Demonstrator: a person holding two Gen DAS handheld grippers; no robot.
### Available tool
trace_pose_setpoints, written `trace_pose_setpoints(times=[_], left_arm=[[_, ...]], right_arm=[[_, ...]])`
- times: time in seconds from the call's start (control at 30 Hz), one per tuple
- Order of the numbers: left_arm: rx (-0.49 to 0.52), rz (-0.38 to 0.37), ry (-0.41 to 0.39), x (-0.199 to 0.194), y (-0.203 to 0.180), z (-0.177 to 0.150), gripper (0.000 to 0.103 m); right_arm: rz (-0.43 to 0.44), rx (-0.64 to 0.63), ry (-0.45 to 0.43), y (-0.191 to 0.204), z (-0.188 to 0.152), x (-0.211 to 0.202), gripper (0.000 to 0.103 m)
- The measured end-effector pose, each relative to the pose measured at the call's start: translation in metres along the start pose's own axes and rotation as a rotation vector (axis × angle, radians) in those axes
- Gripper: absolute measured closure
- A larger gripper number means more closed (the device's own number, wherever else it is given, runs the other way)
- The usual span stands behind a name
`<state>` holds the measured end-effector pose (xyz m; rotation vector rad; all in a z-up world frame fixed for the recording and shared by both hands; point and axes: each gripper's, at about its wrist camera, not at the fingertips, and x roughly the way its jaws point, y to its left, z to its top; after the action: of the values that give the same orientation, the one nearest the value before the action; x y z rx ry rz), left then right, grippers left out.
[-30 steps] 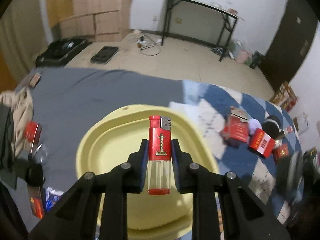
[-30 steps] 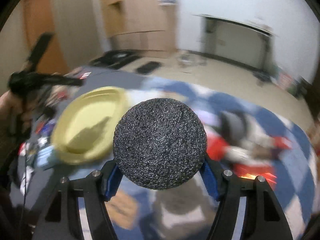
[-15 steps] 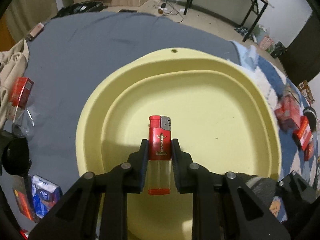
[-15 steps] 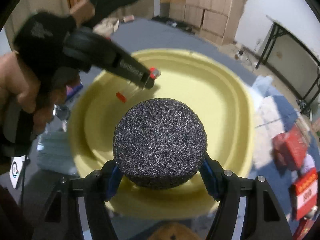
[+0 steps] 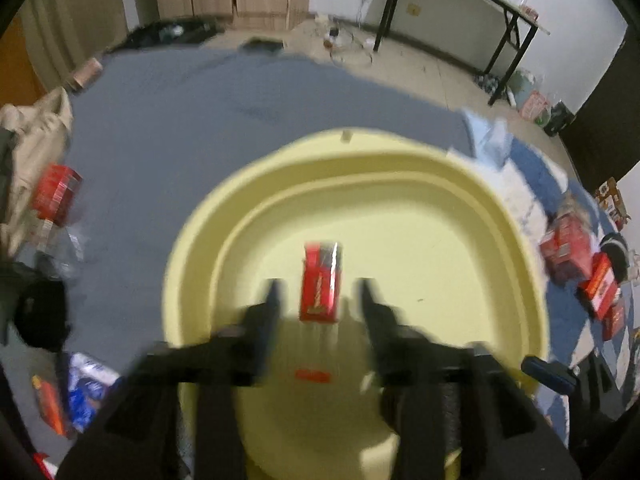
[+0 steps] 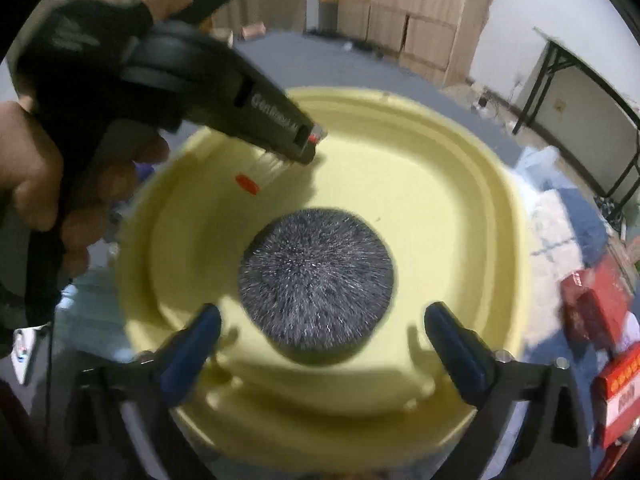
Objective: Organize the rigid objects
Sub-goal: 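Carry lighter and foam cylinder over the yellow basin and release both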
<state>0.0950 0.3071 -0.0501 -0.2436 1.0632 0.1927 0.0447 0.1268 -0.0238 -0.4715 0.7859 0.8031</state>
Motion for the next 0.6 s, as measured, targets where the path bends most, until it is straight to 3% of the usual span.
trace_pose_setpoints(times=[0.03,0.07,0.17,0.27,0.47,0.6], left_arm=[[-0.004,-0.001,-0.030,-0.011,-0.002,-0.001,0.012],[-0.014,-0.001,-0.069,-0.023,-0.005,0.001,0.005],[-0.054,0.012,-0.096,-0.044,-0.009,0.003,0.005],[-0.098,-0.025,-0.115,-0.065,-0.025,0.009,0.003],[-0.019,-0.129,-0.169,-0.102,-0.106,-0.006,0.000],[0.075,-0.196,-0.123,-0.105,-0.153,-0.039,0.000]], right_arm=[[0.004,0.022,-0.024,-0.002,-0.004,-0.013,0.000],[0.010,0.046,-0.044,-0.006,-0.010,-0.024,0.000],[0.020,0.098,-0.077,-0.016,-0.028,-0.062,0.000],[0.002,0.120,-0.115,-0.030,-0.052,-0.118,0.000],[-0.127,0.272,-0.165,-0.104,-0.103,-0.224,0.000],[-0.250,0.357,-0.212,-0.155,-0.130,-0.296,0.000]])
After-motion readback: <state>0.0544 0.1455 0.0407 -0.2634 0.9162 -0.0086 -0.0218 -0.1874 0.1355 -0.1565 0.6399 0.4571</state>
